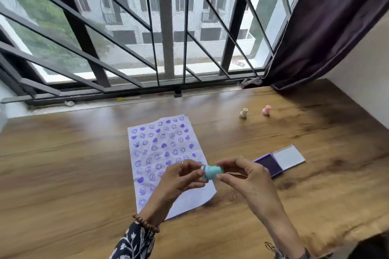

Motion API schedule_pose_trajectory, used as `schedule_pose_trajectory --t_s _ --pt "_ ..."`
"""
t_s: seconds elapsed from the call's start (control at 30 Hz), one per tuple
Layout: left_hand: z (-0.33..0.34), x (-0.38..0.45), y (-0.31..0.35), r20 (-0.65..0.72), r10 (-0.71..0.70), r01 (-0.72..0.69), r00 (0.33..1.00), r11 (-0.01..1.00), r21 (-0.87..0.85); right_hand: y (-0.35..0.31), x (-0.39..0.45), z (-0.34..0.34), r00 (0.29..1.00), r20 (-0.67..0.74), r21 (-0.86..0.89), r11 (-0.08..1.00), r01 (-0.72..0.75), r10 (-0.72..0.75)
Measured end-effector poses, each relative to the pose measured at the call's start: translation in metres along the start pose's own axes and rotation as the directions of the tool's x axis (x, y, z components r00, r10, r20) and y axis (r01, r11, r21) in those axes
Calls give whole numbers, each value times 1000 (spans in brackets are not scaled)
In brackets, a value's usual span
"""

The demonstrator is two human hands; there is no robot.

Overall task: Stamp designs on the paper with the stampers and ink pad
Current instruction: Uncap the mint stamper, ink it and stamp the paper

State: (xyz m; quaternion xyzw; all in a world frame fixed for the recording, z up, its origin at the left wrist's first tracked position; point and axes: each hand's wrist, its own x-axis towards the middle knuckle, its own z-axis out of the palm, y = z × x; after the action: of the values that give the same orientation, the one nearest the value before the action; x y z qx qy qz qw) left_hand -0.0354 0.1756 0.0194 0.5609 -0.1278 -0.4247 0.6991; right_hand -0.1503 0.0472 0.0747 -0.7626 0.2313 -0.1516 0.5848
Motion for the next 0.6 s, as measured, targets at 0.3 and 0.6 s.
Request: schedule_pose_trajectory --t_s 0.3,0.6 --pt "38 26 -9 -68 45 -46 997 999 -13 14 19 -41 997 48 30 998 52 -53" --pt "64 55 -20 -155 136 -132 978 991 39 36 63 -73 986 164 77 996 -37 24"
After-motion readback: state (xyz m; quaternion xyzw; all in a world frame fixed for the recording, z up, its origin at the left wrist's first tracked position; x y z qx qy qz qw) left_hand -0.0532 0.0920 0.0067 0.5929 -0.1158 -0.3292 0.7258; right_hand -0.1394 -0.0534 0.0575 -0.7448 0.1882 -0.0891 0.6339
